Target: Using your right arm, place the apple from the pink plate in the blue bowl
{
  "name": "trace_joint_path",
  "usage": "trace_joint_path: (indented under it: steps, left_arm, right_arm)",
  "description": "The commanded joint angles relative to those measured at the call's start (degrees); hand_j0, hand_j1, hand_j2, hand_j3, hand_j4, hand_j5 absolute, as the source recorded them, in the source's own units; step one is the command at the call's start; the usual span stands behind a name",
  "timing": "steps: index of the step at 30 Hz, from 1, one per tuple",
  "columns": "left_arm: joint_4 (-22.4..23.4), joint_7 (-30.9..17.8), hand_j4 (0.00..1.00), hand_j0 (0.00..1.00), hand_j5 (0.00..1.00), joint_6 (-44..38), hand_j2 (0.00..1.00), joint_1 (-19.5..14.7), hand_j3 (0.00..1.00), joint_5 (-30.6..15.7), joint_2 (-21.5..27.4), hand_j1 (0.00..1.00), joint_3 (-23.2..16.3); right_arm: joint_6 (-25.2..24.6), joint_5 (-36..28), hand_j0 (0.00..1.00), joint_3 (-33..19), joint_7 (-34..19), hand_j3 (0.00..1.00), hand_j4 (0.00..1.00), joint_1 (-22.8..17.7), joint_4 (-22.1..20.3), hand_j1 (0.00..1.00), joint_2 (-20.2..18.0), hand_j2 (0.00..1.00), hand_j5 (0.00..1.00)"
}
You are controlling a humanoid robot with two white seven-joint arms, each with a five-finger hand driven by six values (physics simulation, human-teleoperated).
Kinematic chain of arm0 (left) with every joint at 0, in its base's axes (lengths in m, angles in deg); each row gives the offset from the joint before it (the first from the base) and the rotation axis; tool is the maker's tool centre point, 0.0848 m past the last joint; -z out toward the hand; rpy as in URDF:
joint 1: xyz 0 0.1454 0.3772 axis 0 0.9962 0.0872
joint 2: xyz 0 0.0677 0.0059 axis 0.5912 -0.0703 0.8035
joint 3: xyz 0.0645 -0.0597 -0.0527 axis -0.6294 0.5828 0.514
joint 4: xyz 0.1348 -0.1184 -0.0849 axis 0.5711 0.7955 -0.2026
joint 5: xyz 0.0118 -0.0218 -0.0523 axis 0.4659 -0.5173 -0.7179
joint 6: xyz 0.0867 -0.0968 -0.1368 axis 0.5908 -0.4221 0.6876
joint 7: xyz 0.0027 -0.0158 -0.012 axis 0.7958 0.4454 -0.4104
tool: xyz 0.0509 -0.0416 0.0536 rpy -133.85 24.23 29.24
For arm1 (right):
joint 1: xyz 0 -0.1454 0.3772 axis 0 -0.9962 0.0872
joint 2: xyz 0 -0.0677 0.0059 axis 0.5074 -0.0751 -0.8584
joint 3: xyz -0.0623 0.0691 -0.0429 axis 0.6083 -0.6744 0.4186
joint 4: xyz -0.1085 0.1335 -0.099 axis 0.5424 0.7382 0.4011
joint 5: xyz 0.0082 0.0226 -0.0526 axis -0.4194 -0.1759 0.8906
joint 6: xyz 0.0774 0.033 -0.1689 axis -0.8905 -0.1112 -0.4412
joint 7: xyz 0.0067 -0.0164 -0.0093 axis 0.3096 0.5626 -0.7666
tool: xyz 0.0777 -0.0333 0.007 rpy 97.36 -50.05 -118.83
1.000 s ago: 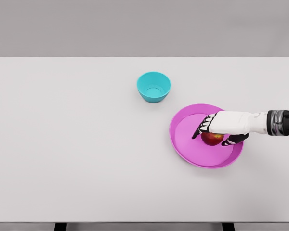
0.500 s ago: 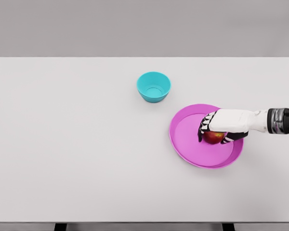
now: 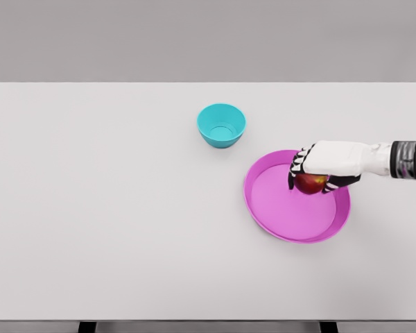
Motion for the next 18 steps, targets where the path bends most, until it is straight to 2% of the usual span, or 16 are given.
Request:
trace_joint_path:
  steps: [1,6,18]
  left_arm:
    - [-0.01,-0.01,1.0,1.0,1.0,-0.01,1.0,0.0,1.0,-0.01,0.0,1.0,0.0]
    - [-0.01,-0.01,1.0,1.0,1.0,-0.01,1.0,0.0,1.0,-0.01,0.0,1.0,0.0]
    - [-0.01,-0.01,1.0,1.0,1.0,-0.01,1.0,0.0,1.0,-0.1,0.0,1.0,0.0]
  right_arm:
    - [-0.13,-0.3,0.53,-0.13,0.02,0.53,0.53,0.0,0.25,0.53,-0.02,0.53,0.53]
    - [-0.13,-0.3,0.53,-0.13,0.02,0.53,0.53,1.41,0.78,0.53,1.56,0.53,0.53]
    - [-0.13,-0.3,0.53,-1.27,0.02,0.53,0.53,5.62,6.14,0.53,6.92,0.53,0.53]
